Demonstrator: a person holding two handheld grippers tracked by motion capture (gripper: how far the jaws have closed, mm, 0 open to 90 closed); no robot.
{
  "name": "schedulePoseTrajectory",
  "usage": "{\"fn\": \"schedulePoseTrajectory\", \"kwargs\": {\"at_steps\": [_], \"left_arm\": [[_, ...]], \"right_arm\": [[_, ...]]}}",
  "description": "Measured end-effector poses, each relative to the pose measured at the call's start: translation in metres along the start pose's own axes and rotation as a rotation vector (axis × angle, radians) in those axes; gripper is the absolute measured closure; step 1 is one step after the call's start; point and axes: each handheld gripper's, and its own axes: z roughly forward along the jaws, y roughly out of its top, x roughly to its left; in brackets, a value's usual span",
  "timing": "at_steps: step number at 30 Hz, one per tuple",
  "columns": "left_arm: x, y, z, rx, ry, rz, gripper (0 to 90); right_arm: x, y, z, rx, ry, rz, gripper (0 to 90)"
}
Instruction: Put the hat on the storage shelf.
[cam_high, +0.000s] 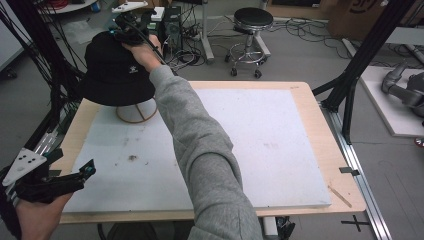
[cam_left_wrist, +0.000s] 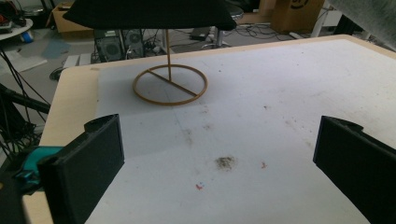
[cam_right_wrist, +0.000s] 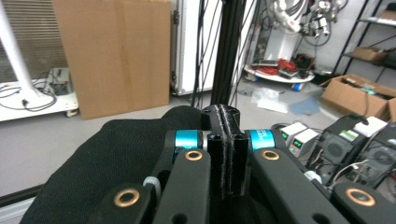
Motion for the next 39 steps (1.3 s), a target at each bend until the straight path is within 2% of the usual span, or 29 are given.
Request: {"fn": "schedulePoseTrajectory", "kwargs": {"at_steps": [12, 15, 18, 23, 27, 29, 32, 33, 35, 37, 39], "left_arm": [[0.000, -0.002, 0.002, 0.008, -0.002, -0.005, 2.1], [0.000, -0.002, 0.002, 0.007, -0.003, -0.003, 2.1], [-0.001, -0.001, 0.002, 0.007, -0.002, 0.000, 2.1], [-0.003, -0.001, 0.002, 0.009, -0.006, 0.004, 2.1], [-0.004, -0.001, 0.002, 0.006, -0.006, 0.004, 2.1], [-0.004, -0.001, 0.002, 0.006, -0.006, 0.003, 2.1], [-0.004, -0.001, 0.002, 0.009, -0.007, 0.007, 2.2], [-0.004, -0.001, 0.002, 0.009, -0.007, 0.007, 2.2], [-0.004, -0.001, 0.002, 0.009, -0.006, 0.007, 2.1], [-0.004, -0.001, 0.002, 0.009, -0.007, 0.006, 2.1], [-0.004, -0.002, 0.003, 0.009, -0.006, 0.005, 2.1]], "right_arm": [[0.000, -0.006, 0.004, 0.021, -0.006, 0.003, 90.0], [-0.001, -0.005, 0.002, 0.018, 0.005, 0.011, 87.5], [-0.001, -0.002, -0.001, -0.007, 0.000, 0.027, 79.3], [-0.002, 0.000, -0.003, 0.013, -0.022, 0.043, 61.8], [-0.005, -0.002, -0.003, 0.028, -0.027, 0.080, 40.8], [-0.006, -0.002, -0.003, 0.027, -0.057, 0.087, 26.0], [-0.009, -0.004, -0.004, 0.020, -0.092, 0.107, 11.5], [-0.010, -0.004, -0.004, 0.014, -0.101, 0.114, 11.2], [-0.013, -0.004, -0.006, -0.003, -0.090, 0.121, 10.0], [-0.014, -0.004, -0.008, -0.012, -0.107, 0.114, 2.1], [-0.015, -0.003, -0.009, -0.015, -0.103, 0.119, 2.1]]}}
